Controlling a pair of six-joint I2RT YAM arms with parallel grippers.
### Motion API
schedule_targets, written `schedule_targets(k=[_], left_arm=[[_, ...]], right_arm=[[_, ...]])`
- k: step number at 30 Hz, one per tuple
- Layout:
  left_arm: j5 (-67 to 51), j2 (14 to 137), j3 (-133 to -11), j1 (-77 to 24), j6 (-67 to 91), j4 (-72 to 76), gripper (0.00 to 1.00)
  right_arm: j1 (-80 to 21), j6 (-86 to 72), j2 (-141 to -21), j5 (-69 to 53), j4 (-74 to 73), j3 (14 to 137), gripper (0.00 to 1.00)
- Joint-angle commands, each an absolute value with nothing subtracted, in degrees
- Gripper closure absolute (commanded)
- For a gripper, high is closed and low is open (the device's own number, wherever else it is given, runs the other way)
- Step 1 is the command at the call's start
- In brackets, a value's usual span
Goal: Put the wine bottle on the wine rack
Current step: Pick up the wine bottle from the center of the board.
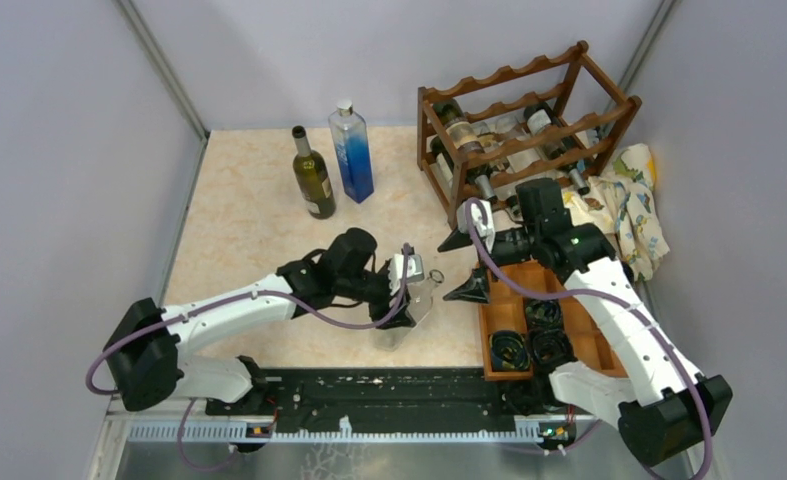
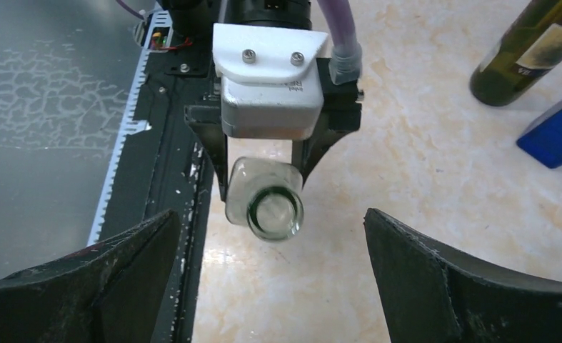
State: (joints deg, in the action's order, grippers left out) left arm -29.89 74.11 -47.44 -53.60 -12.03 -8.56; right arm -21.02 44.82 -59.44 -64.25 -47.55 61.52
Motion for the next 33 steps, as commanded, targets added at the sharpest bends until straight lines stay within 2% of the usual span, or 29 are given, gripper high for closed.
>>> schedule_targets(k=[1, 6, 18, 22, 25, 27, 29, 32, 33], left_arm=[[-27.22, 75.35, -50.66, -54.94, -11.07, -7.02, 1.0], [-26.75, 76.18, -51.8, -55.46, -11.34, -7.14, 1.0], [-27.28, 77.72, -53.41, -55.63, -12.17, -7.08, 1.0], [-27.25, 78.24, -53.94, -55.63, -12.38, -7.33, 1.0], [-27.09, 78.3, -54.22, -55.63, -12.57, -7.26, 1.0], [-26.96, 78.47, -54.31, -55.63, -12.65, -7.17, 0.98], [-26.1, 78.36, -54.13, -55.63, -11.87, -6.81, 0.85], [-22.41, 77.1, -53.55, -55.63, -9.04, -5.72, 0.47], [-21.8, 76.23, -52.7, -55.63, -8.05, -4.64, 0.37]], right_arm=[[-25.15, 36.9, -61.53, -61.09, -44.28, 63.08, 0.02], [-26.64, 36.09, -62.79, -59.77, -43.23, 61.43, 0.03], [-29.49, 34.07, -64.76, -55.28, -41.32, 59.59, 0.26], [-29.86, 34.19, -65.18, -55.11, -41.55, 59.5, 0.37], [-29.82, 34.67, -65.29, -55.49, -42.09, 59.57, 0.55], [-29.84, 34.63, -65.36, -56.01, -42.47, 59.82, 0.81], [-29.88, 34.61, -65.28, -55.85, -43.03, 60.2, 1.0], [-28.73, 32.02, -63.98, -54.65, -41.58, 59.6, 1.0], [-27.28, 30.79, -63.13, -55.05, -40.02, 58.84, 1.0]])
